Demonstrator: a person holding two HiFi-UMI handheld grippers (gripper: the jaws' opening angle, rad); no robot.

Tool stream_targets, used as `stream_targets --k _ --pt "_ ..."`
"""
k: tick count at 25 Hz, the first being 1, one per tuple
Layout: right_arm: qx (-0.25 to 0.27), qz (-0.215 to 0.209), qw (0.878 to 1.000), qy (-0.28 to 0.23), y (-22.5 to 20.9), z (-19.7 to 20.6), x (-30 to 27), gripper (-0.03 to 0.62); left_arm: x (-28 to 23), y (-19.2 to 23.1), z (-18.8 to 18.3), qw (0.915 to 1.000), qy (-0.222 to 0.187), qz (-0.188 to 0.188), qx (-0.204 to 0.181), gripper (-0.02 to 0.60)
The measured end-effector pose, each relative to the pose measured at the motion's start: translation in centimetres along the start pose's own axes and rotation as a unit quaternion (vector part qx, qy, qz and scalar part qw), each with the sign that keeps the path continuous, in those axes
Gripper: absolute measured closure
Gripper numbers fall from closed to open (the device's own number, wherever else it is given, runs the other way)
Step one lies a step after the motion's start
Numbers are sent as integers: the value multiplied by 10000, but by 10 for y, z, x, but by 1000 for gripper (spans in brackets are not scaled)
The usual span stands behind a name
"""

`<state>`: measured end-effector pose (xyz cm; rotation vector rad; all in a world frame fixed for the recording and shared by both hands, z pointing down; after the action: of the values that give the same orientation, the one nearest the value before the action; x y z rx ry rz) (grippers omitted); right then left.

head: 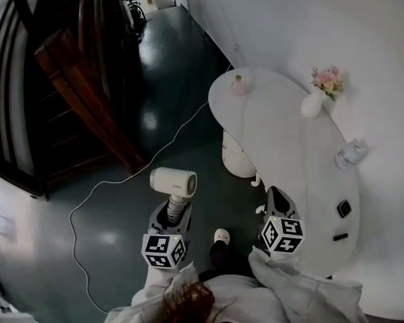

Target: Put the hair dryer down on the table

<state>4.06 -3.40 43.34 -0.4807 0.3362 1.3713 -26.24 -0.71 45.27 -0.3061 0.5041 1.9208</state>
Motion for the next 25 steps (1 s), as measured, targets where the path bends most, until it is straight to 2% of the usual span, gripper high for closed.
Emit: stream_targets --k 11,17,25 --pt "-192 261 9994 77 -37 -19 -50 545 -77 6 -24 9995 131 269 -39 353" --pt "-133 186 9997 80 -48 -37 -84 545 -113 9 -45 9992 77 384 -108 353" --pt "-298 301 9991 -7 -59 -34 -84 545 -138 2 -51 9981 127 572 -208 353"
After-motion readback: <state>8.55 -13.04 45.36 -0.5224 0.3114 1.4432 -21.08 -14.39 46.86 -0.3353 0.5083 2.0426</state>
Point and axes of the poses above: the fingertips, and each gripper's own axes: x backward along the fingers, y to its left, z out of its underside, the point moved 6 cm from there along x, backward along the fingers, and after that the axes turned 9 degrees about y, right-handed, at the moved point
